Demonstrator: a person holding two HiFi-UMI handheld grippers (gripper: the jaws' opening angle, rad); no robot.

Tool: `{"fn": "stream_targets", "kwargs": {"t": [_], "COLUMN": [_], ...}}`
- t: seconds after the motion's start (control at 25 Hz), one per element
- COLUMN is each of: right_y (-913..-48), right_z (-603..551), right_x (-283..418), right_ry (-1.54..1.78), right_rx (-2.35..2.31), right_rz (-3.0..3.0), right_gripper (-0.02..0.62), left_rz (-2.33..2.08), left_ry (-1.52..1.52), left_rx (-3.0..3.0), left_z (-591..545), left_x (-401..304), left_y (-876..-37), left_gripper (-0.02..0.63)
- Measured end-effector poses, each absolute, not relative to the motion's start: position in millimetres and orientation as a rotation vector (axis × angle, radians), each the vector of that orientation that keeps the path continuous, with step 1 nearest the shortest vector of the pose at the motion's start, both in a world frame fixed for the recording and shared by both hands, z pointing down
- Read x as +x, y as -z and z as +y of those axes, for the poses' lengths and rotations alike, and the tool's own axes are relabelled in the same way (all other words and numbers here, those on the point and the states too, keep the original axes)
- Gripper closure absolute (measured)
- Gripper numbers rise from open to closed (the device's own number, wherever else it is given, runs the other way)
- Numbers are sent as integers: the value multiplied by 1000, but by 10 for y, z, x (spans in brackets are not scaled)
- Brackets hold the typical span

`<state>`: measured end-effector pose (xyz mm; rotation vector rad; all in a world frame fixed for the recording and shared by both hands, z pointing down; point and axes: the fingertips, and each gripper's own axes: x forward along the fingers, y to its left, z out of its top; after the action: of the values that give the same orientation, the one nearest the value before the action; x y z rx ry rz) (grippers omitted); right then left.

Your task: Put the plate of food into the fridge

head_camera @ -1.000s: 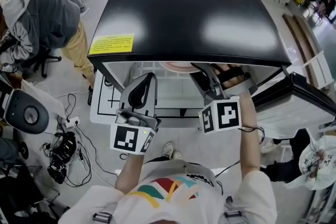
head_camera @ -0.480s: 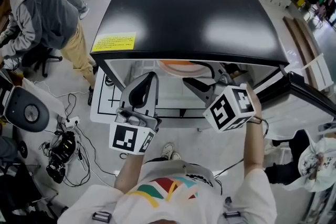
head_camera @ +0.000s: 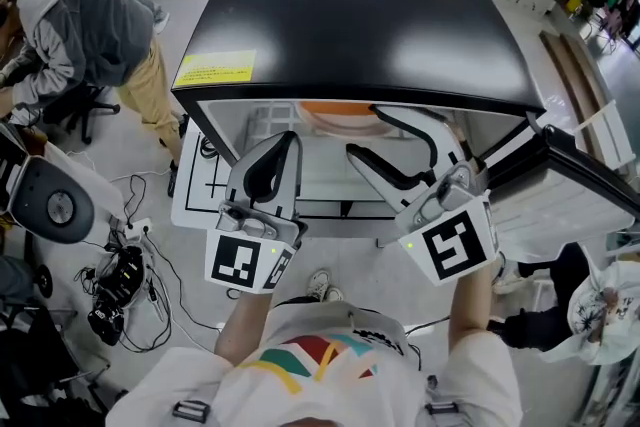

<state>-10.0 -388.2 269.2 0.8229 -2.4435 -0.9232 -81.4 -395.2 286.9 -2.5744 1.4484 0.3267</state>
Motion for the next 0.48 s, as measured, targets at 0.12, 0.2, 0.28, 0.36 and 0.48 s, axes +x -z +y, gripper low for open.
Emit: {"fn": "stream_targets", "kwargs": {"t": [0.12,0.2,0.28,0.36,0.48], "right_y": [-2589,-2480,-2385,-2335,-2337], "right_z": [-3752,-3658,-3556,-3464,-3349], "right_x": [39,134,222,312,413], "right_ry": [834,768,755,738,615], "right_rx": [990,1117,1212,1292,1367], "right_rz": [-2578,-2702,-2786,-2853,-2994], "right_gripper": [382,382,382,382,382], "left_rz": [1432,1421,1410,1397,1376], "left_ry": [-325,-325,-323,-323,-319], "left_rx": [-2566,-2560,-2561,-2566,-2575], "left_z": [-3887,-3844,-3801,-3753,-3676], "left_x": [-761,-721,-677,-628,-550], "left_y": [-2804,-2763,-2738,-2725,-2725], "left_gripper": [601,601,601,601,601]}}
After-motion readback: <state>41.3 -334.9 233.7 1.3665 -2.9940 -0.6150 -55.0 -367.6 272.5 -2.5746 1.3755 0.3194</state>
